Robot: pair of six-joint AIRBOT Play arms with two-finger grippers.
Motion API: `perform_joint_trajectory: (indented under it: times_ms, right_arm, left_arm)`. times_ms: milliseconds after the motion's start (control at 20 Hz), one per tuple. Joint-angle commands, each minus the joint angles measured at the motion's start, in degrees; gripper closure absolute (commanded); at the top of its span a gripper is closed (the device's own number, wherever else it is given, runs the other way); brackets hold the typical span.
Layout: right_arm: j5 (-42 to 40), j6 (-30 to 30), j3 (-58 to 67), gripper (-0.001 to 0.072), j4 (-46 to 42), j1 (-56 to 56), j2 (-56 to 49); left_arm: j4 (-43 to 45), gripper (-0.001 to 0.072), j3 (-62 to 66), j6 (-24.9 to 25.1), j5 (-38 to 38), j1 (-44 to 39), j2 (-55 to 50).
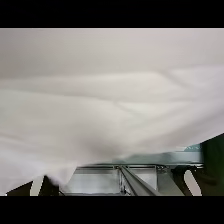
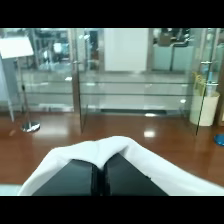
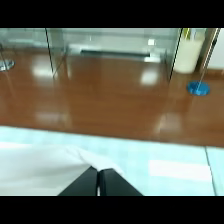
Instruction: Fold the shirts.
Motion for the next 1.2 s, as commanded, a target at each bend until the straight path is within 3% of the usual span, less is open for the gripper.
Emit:
perform_joint_trajectory:
  times_ms: [0, 200, 450, 600, 700, 900, 1150]
  right_arm:
    - [0.5, 0.7, -10.6, 0.0686, 0.3, 1.2, 1.4]
    - [-7.5, -1.6, -29.4, 0.0687, 5.0, 1.2, 1.1]
    - [-20.2, -7.0, -44.7, 0.0687, 7.1, 1.2, -9.5]
    - [-28.6, -12.3, -45.1, 0.0687, 11.6, 1.2, -24.2]
    - [-34.2, -13.5, -43.9, 0.0687, 14.2, 1.2, -34.3]
    - [-39.1, -17.2, -36.5, 0.0687, 21.8, 1.2, -52.2]
    - [-37.6, -16.0, -26.8, 0.0687, 25.4, 1.3, -64.8]
  left_arm:
    - [2.2, 0.0682, -6.6, -3.5, -2.9, -1.8, 0.0]
    - [-13.2, 0.0682, -28.4, -2.1, 0.9, -1.8, -3.3]
    - [-21.2, 0.0682, -49.4, 3.8, 18.9, -2.4, -16.8]
    - [-27.4, 0.0682, -48.5, 9.4, 29.2, -5.6, -32.9]
    - [-29.7, 0.0682, -43.9, 9.5, 34.3, -8.2, -44.3]
    - [-30.1, 0.0682, -28.7, 9.4, 33.5, -12.1, -64.9]
    - [-30.1, 0.0682, -15.8, 9.2, 29.0, -13.4, -78.7]
